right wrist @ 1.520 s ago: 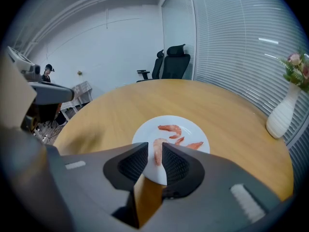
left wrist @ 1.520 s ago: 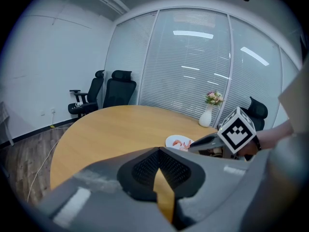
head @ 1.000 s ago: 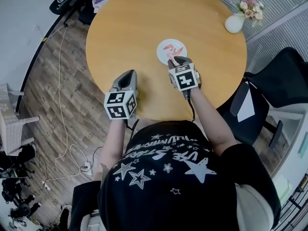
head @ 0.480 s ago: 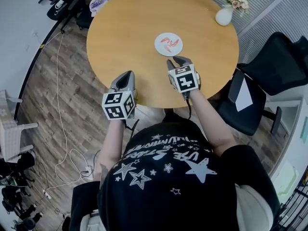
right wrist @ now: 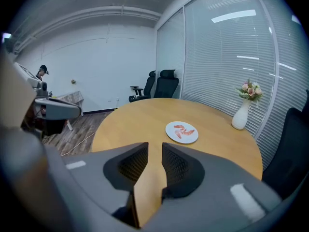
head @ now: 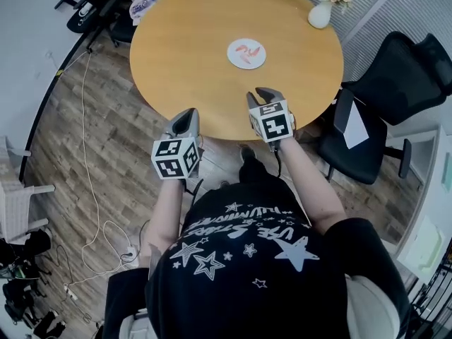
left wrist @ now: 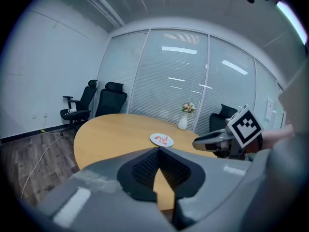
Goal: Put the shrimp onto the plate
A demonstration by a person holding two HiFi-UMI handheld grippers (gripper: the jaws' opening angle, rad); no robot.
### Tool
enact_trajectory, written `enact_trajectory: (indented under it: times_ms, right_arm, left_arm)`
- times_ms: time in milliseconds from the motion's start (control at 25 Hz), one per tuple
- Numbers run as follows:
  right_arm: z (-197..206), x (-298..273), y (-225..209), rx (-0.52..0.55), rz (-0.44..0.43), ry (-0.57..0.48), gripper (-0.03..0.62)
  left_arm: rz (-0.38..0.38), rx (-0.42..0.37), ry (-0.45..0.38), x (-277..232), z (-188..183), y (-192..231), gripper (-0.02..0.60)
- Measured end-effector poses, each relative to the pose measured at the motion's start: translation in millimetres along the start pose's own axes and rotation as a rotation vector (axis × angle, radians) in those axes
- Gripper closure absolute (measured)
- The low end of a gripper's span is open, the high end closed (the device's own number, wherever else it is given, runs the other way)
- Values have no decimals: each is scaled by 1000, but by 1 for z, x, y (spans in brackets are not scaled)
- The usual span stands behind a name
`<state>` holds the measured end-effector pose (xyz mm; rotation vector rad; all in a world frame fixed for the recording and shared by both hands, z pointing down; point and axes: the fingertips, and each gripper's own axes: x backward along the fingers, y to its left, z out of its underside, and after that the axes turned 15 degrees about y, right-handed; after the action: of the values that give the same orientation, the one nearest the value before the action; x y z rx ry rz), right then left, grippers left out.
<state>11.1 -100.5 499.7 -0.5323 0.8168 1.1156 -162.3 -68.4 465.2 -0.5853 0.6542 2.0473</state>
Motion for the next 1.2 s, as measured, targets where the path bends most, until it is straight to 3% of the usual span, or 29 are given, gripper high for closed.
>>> enact_trajectory:
  times_ms: [320, 560, 800, 1040, 1200]
  right_arm:
    - [42, 30, 31, -50, 32, -12, 505]
    - [45, 47, 22, -63, 47, -57, 516]
    - [50, 63, 19, -75, 21, -86, 531]
    - [72, 80, 10, -101, -16, -105, 591]
    - [91, 91, 9, -93, -38, -104, 591]
  left_arm:
    - [51, 6, 30, 27, 40, -7, 580]
    - [41, -7, 19, 34, 44, -18, 580]
    - [25, -1, 8, 36, 44, -36, 580]
    - [14, -6, 18, 38, 50, -69, 580]
    - [1, -8, 27, 43, 62, -87, 580]
